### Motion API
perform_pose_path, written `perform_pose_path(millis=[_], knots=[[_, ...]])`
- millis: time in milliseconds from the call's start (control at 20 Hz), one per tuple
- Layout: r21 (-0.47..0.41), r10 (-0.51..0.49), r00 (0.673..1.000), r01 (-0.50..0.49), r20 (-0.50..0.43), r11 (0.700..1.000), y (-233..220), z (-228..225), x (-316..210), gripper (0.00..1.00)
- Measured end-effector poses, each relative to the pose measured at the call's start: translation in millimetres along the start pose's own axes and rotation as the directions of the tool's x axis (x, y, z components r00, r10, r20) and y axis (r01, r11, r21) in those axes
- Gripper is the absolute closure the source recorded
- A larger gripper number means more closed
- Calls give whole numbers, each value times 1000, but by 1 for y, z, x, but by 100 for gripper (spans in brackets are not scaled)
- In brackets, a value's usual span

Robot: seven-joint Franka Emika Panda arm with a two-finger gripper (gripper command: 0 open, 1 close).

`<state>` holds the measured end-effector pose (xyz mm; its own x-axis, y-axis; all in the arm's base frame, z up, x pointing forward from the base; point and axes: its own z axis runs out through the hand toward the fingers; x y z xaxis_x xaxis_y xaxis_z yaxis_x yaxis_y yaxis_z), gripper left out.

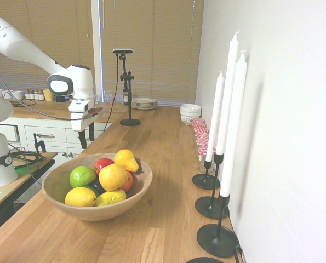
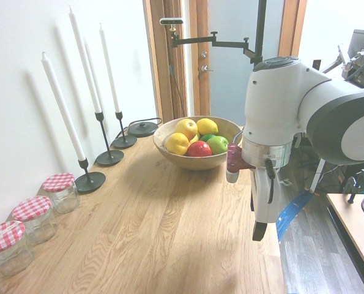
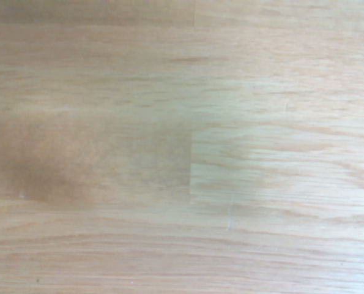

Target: Take pear out of the basket

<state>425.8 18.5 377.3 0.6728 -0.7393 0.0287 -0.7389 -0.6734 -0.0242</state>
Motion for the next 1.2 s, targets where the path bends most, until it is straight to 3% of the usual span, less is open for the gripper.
perform_pose_path(millis=[250,800,1200], knots=[[14,7,1000,-7,-12,1000,-3,-10,7,0],[112,133,986,-122,-99,986,-15,-147,128,0],[134,311,945,-296,-105,946,9,-149,235,0]])
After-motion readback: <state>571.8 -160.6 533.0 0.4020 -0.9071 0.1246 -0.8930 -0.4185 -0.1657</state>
